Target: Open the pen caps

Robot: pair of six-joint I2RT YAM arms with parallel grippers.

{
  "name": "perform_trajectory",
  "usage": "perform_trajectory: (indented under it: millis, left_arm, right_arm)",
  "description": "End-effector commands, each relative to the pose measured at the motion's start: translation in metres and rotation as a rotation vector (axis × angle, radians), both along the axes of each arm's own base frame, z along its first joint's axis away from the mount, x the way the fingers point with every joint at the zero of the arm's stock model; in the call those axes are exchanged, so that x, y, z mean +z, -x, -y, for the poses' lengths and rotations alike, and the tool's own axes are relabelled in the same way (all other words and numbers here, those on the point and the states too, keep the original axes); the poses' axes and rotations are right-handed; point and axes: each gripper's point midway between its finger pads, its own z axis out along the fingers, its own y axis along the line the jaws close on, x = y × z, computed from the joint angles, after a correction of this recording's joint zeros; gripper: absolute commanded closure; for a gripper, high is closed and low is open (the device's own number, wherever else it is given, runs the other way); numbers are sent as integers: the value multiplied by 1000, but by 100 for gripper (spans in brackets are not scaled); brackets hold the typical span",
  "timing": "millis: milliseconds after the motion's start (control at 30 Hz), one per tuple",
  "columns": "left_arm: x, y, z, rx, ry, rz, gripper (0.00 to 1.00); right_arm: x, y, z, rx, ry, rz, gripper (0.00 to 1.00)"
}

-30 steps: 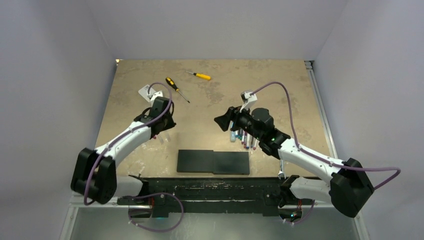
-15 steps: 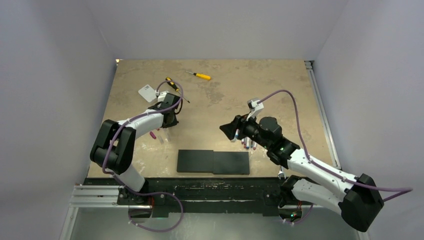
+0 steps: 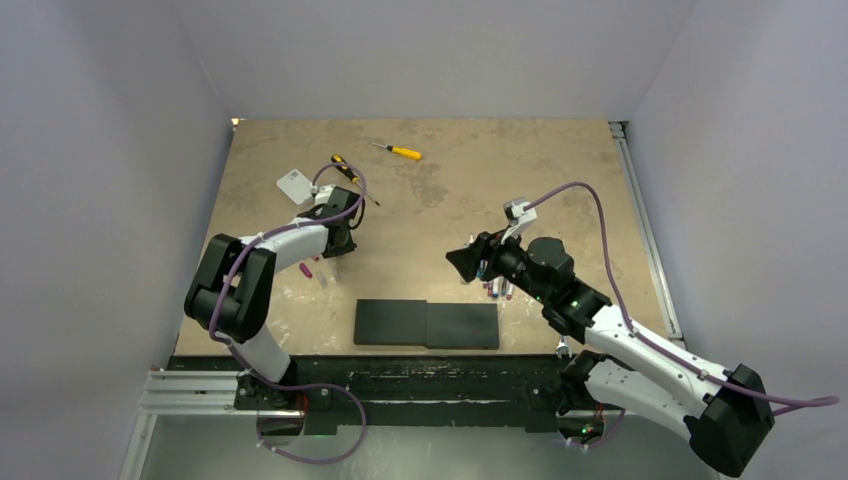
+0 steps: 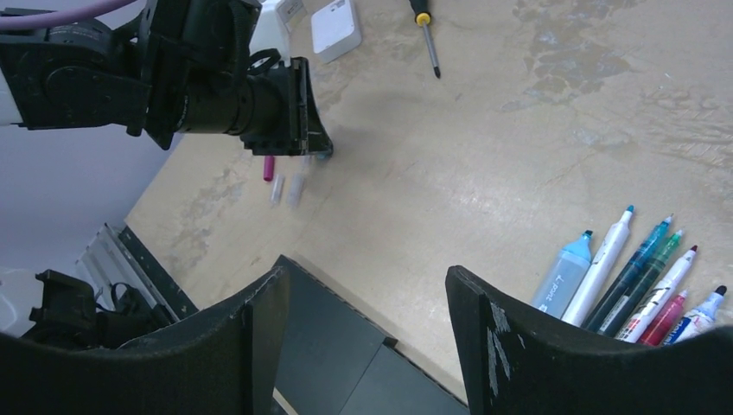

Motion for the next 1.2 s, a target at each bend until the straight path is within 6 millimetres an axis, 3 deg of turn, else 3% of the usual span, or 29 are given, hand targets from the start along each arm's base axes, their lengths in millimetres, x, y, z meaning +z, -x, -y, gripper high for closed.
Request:
perform_trajectory:
  millis: [0, 167, 267, 433, 500, 600, 667, 767, 867, 967, 1067, 1167]
  left_arm:
    - [11, -13, 5, 12, 41, 52, 70]
    - [24, -15, 15, -20, 86, 64, 51]
    - [41, -16, 18, -31, 110, 94, 46]
    - [105, -18, 24, -77, 192, 284, 42]
    - [145, -14, 23, -103, 219, 407, 41]
    - [192, -6, 17, -132, 232, 555, 39]
    - [217, 1, 13, -150, 229, 628, 38]
    - [241, 15, 6, -166, 226, 709, 37]
    - [245, 26, -5, -139, 210, 753, 35]
    - [227, 33, -21, -62, 166, 715, 25]
    - [206, 37, -36, 20, 110, 658, 20]
    - [192, 39, -48, 111, 89, 652, 6]
  right_arm:
    - [17, -6, 5, -32, 8, 47, 31]
    - [19, -6, 7, -42, 14, 51, 30]
    - [22, -7, 8, -47, 13, 56, 30]
    - [41, -5, 12, -52, -6, 111, 29]
    - [56, -4, 15, -58, -28, 150, 28]
    - [81, 0, 19, -66, -81, 195, 18]
    - [94, 2, 21, -75, -127, 205, 3]
    - [110, 7, 22, -84, -240, 202, 1]
    - [119, 15, 23, -74, -368, 190, 1]
    - [118, 18, 27, -87, -458, 166, 1]
    - [108, 8, 36, -165, -451, 146, 1]
    - [99, -5, 46, -278, -459, 61, 1]
